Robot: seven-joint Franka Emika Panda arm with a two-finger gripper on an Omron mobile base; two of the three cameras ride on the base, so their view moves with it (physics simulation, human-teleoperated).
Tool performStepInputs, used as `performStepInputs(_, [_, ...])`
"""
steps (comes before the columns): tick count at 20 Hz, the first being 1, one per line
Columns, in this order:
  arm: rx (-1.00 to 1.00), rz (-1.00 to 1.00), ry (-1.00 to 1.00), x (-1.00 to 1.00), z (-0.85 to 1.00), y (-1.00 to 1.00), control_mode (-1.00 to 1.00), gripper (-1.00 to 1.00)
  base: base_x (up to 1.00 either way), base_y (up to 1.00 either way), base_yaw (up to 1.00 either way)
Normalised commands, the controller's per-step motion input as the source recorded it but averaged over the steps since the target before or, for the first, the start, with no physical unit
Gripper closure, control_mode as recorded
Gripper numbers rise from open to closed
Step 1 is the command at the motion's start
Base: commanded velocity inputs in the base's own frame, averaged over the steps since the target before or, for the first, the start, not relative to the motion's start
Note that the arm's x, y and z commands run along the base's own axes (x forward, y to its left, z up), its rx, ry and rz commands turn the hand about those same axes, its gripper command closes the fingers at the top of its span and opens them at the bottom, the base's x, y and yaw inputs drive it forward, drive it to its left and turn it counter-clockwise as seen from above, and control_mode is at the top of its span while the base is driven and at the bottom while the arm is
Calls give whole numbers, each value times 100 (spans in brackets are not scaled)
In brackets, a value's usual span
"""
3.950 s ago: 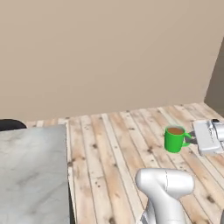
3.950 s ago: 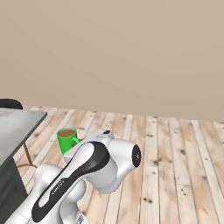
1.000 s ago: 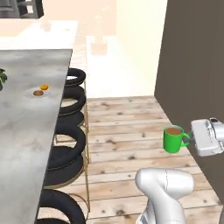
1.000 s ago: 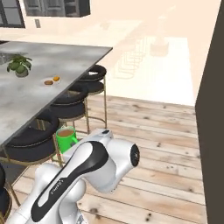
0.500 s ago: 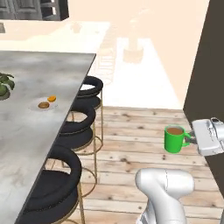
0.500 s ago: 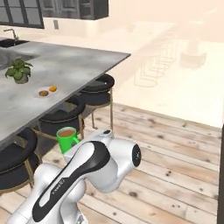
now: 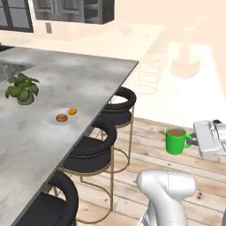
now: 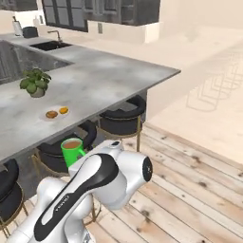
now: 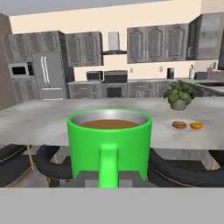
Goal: Pick up the brewed coffee from the coffee machine and place it next to the breakfast plate on the dining counter.
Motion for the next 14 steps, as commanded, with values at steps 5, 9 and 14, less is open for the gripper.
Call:
performStepInputs(5, [0,0,0,0,0,0,100,100,100,-25,48])
performStepInputs(9, [0,0,0,0,0,0,100,100,100,-16,53])
performStepInputs(14, [0,0,0,0,0,0,100,100,100,-1,59])
